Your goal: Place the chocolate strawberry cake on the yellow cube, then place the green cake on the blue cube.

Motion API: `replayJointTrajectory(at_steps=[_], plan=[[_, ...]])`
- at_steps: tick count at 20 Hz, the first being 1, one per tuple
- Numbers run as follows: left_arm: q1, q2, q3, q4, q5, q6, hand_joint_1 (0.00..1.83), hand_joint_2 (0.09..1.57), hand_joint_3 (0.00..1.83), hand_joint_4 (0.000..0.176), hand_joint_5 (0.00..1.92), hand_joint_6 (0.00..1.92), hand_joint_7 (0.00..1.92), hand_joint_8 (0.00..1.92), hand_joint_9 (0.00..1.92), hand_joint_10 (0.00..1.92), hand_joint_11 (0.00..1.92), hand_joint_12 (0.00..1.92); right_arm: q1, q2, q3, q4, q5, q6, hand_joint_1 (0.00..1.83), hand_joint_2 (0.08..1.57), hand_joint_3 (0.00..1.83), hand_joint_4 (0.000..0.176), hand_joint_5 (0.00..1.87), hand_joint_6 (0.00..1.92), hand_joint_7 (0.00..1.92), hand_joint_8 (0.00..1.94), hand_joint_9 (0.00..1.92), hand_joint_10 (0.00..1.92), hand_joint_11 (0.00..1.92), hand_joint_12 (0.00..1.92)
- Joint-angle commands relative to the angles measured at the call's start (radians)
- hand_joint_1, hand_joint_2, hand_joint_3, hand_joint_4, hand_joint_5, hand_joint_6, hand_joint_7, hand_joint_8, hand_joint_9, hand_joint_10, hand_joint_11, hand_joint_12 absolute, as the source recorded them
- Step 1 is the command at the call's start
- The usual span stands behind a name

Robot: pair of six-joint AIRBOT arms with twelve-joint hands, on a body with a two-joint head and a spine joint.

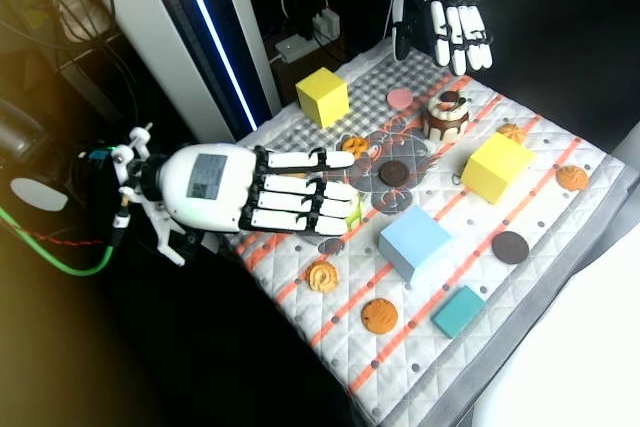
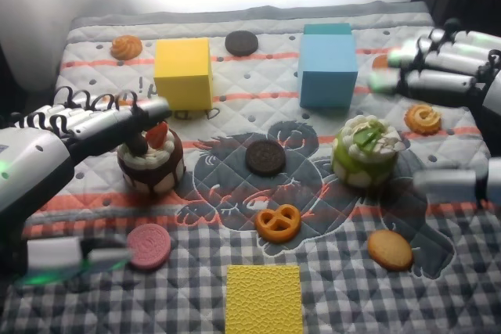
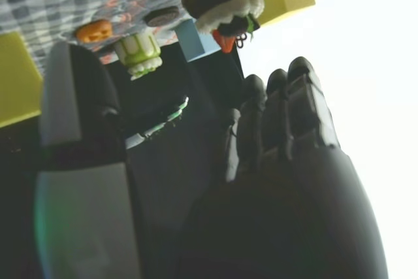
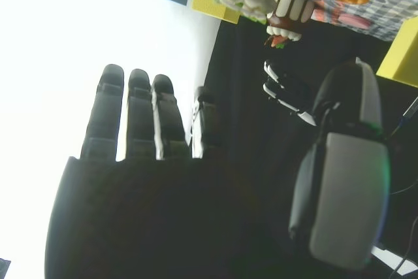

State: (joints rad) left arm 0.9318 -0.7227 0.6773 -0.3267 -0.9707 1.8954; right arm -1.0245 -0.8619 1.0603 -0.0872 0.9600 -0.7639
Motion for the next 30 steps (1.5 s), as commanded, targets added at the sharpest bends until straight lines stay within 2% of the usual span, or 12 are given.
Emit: replayJointTrajectory(at_steps=[1, 2, 5, 9, 13, 15, 19, 21, 22, 25, 28, 30], plan=[[-0.006, -0.001, 0.005, 0.018, -0.114, -0.002, 0.02, 1.17, 0.01, 0.169, 0.24, 0.00, 0.18, 0.00, 0.15, 0.01, 0.00, 0.00, 0.012, 0.001, -0.001, 0.020, 0.118, 0.001, 0.21, 1.30, 0.00, 0.026, 0.58, 0.00, 0.37, 0.00, 0.35, 0.00, 0.23, 0.46], [-0.006, -0.001, 0.006, 0.018, -0.115, -0.002, 0.00, 1.17, 0.00, 0.162, 0.25, 0.00, 0.18, 0.00, 0.15, 0.01, 0.00, 0.00, 0.012, 0.001, -0.001, 0.020, 0.118, 0.001, 0.23, 1.31, 0.00, 0.013, 0.59, 0.00, 0.37, 0.00, 0.35, 0.00, 0.24, 0.41], [-0.018, -0.004, 0.019, 0.011, -0.119, -0.002, 0.07, 1.15, 0.00, 0.158, 0.22, 0.00, 0.15, 0.00, 0.13, 0.00, 0.00, 0.00, 0.012, 0.001, -0.001, 0.020, 0.118, 0.001, 0.21, 1.31, 0.00, 0.021, 0.58, 0.00, 0.36, 0.00, 0.34, 0.00, 0.25, 0.38], [-0.074, -0.042, 0.083, -0.032, -0.075, -0.002, 0.60, 0.92, 0.00, 0.176, 0.11, 0.00, 0.09, 0.00, 0.08, 0.00, 0.07, 0.05, 0.011, -0.001, 0.000, 0.020, 0.118, 0.001, 0.26, 1.31, 0.00, 0.015, 0.57, 0.00, 0.35, 0.00, 0.32, 0.00, 0.23, 0.35], [-0.123, -0.088, 0.157, -0.084, 0.004, 0.000, 1.04, 0.72, 0.00, 0.176, 0.10, 0.00, 0.14, 0.00, 0.14, 0.01, 0.00, 0.63, 0.010, -0.003, 0.001, 0.018, 0.118, 0.001, 0.23, 1.31, 0.00, 0.026, 0.58, 0.00, 0.35, 0.00, 0.31, 0.00, 0.23, 0.33], [-0.149, -0.114, 0.192, -0.099, 0.068, 0.013, 1.04, 0.71, 0.00, 0.176, 0.16, 0.01, 0.20, 0.01, 0.16, 0.01, 0.00, 0.59, 0.008, -0.003, 0.001, 0.018, 0.118, 0.001, 0.21, 1.30, 0.00, 0.040, 0.57, 0.00, 0.35, 0.00, 0.30, 0.00, 0.22, 0.33], [-0.181, -0.156, 0.242, -0.122, 0.151, 0.028, 0.95, 0.76, 0.00, 0.122, 0.31, 0.01, 0.34, 0.01, 0.32, 0.02, 0.00, 0.93, 0.004, -0.003, 0.002, 0.018, 0.118, 0.001, 0.21, 1.30, 0.00, 0.025, 0.57, 0.00, 0.36, 0.00, 0.31, 0.00, 0.23, 0.34], [-0.187, -0.166, 0.251, -0.125, 0.159, 0.028, 0.91, 0.78, 0.00, 0.128, 0.31, 0.00, 0.34, 0.00, 0.34, 0.01, 0.00, 1.00, 0.004, -0.003, 0.002, 0.018, 0.118, 0.001, 0.22, 1.30, 0.00, 0.034, 0.57, 0.00, 0.36, 0.00, 0.31, 0.00, 0.23, 0.35], [-0.190, -0.167, 0.254, -0.125, 0.161, 0.028, 0.91, 0.79, 0.00, 0.156, 0.29, 0.00, 0.34, 0.00, 0.33, 0.01, 0.00, 0.98, 0.004, -0.003, 0.002, 0.018, 0.118, 0.001, 0.23, 1.31, 0.00, 0.031, 0.57, 0.00, 0.36, 0.00, 0.31, 0.00, 0.22, 0.34], [-0.214, -0.176, 0.268, -0.124, 0.176, 0.028, 0.91, 0.80, 0.00, 0.138, 0.30, 0.00, 0.35, 0.00, 0.34, 0.01, 0.00, 0.97, 0.003, -0.003, 0.002, 0.018, 0.118, 0.001, 0.20, 1.31, 0.00, 0.025, 0.58, 0.00, 0.36, 0.00, 0.31, 0.00, 0.22, 0.35], [-0.236, -0.183, 0.282, -0.122, 0.192, 0.028, 0.96, 0.79, 0.00, 0.109, 0.33, 0.00, 0.37, 0.00, 0.36, 0.01, 0.00, 1.05, 0.002, -0.006, 0.002, 0.018, 0.118, 0.001, 0.22, 1.31, 0.00, 0.046, 0.57, 0.00, 0.36, 0.00, 0.31, 0.00, 0.21, 0.36], [-0.243, -0.185, 0.286, -0.118, 0.198, 0.028, 0.94, 0.80, 0.00, 0.118, 0.34, 0.00, 0.40, 0.01, 0.39, 0.01, 0.00, 1.09, 0.001, -0.006, 0.002, 0.018, 0.118, 0.001, 0.17, 1.31, 0.00, 0.049, 0.57, 0.00, 0.37, 0.00, 0.31, 0.00, 0.19, 0.43]])
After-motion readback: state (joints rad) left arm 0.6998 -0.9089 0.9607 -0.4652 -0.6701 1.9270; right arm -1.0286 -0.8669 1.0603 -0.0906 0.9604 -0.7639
